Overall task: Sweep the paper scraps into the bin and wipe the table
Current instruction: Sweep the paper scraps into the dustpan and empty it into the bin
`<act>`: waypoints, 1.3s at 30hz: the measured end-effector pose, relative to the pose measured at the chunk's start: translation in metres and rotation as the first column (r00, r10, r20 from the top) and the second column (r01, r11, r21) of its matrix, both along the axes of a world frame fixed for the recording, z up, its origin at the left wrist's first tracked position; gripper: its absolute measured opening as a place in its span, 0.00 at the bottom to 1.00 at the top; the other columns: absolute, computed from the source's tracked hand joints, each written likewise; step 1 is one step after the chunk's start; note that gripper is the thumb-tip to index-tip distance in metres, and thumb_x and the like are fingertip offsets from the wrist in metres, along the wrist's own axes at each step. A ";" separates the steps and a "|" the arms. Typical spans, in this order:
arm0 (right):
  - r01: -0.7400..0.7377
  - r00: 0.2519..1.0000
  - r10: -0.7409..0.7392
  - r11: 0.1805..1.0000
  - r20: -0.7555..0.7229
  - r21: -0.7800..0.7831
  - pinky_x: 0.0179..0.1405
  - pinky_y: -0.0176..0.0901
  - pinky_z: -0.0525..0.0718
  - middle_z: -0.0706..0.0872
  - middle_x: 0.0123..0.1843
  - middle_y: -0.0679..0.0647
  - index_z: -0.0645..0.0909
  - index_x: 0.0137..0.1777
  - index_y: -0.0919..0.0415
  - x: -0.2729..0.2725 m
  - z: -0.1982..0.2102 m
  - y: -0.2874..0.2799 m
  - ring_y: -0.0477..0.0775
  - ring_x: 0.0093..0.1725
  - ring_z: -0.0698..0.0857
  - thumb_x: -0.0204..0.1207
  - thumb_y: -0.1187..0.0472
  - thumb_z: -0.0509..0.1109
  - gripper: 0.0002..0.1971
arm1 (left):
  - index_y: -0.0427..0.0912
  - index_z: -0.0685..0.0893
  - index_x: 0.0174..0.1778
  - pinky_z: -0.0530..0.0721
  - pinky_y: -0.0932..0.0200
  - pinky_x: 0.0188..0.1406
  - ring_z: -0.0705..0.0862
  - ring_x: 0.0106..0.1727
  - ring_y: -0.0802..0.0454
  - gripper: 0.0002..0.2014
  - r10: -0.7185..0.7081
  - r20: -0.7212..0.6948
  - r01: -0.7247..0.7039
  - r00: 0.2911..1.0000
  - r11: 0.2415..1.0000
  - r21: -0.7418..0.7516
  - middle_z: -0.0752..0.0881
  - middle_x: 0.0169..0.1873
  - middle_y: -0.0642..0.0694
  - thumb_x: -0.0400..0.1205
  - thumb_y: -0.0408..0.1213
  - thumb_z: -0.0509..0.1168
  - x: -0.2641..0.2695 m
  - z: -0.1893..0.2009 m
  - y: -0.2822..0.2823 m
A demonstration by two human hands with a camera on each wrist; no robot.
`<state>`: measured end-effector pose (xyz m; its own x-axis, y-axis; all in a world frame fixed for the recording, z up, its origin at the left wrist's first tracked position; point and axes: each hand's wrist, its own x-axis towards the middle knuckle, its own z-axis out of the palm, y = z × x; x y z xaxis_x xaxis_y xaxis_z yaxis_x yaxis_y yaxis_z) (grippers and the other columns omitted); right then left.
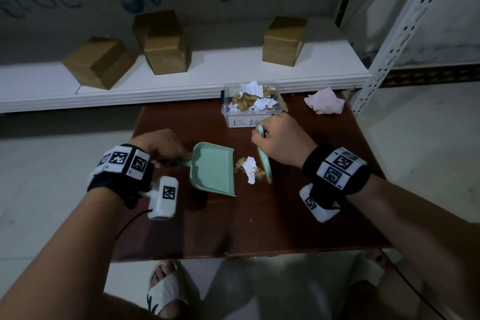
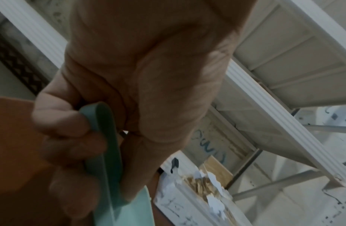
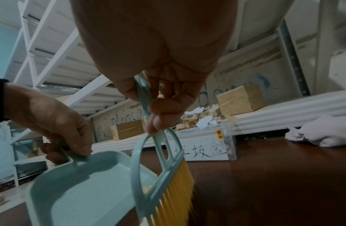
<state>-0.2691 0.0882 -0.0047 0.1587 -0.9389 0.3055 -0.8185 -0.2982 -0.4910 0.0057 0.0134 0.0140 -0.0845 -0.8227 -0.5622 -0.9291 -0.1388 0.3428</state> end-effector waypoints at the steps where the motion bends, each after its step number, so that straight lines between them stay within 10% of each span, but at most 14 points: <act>1: -0.020 1.000 0.020 1.000 0.012 -0.022 0.25 0.57 0.73 0.61 0.20 0.49 0.60 0.23 0.58 0.003 0.001 0.001 0.52 0.22 0.62 0.75 0.58 0.66 0.22 | 0.42 0.82 0.35 0.81 0.57 0.32 0.81 0.29 0.49 0.12 -0.008 -0.006 0.008 1.000 1.000 -0.003 0.83 0.29 0.44 0.83 0.37 0.74 -0.005 -0.003 0.001; 10: -0.051 0.983 0.044 0.998 0.177 0.037 0.27 0.63 0.77 0.77 0.22 0.67 0.71 0.26 0.72 0.005 -0.003 -0.006 0.69 0.24 0.80 0.80 0.63 0.66 0.21 | 0.33 0.93 0.48 0.83 0.61 0.29 0.82 0.23 0.57 0.18 -0.010 -0.052 0.011 0.999 1.000 0.027 0.88 0.25 0.50 0.82 0.48 0.74 -0.033 -0.018 0.008; 18: 0.075 0.986 -0.091 0.991 0.143 0.115 0.41 0.57 0.89 0.89 0.32 0.57 0.88 0.41 0.64 -0.009 0.027 -0.003 0.55 0.34 0.89 0.84 0.56 0.65 0.16 | 0.31 0.93 0.40 0.74 0.62 0.25 0.76 0.31 0.48 0.16 0.096 -0.348 -0.074 0.932 0.994 0.078 0.87 0.32 0.38 0.84 0.42 0.74 -0.029 -0.028 0.007; 24: 0.271 0.755 -0.209 0.963 0.621 -0.005 0.23 0.43 0.82 0.88 0.26 0.62 0.89 0.40 0.67 -0.035 0.048 -0.010 0.51 0.21 0.85 0.85 0.64 0.65 0.15 | 0.31 0.91 0.41 0.76 0.66 0.19 0.75 0.19 0.56 0.14 0.225 -0.511 -0.178 0.830 0.974 0.140 0.87 0.23 0.45 0.85 0.40 0.72 -0.032 -0.025 0.003; 29: 0.353 0.567 -0.171 0.934 0.806 -0.051 0.24 0.40 0.82 0.89 0.30 0.65 0.88 0.48 0.67 -0.054 0.060 -0.020 0.56 0.26 0.86 0.87 0.63 0.64 0.13 | 0.31 0.93 0.45 0.76 0.66 0.21 0.75 0.25 0.51 0.14 0.268 -0.606 -0.224 0.749 0.963 0.149 0.90 0.37 0.38 0.85 0.40 0.72 -0.035 -0.015 -0.006; 39: 0.311 0.565 -0.042 0.936 0.824 -0.166 0.41 0.44 0.89 0.91 0.44 0.71 0.85 0.63 0.70 -0.059 0.062 -0.029 0.57 0.39 0.88 0.93 0.58 0.61 0.16 | 0.36 0.93 0.49 0.76 0.66 0.24 0.75 0.26 0.55 0.12 0.314 -0.756 -0.387 0.574 0.918 0.087 0.92 0.31 0.44 0.87 0.42 0.69 -0.056 0.017 -0.015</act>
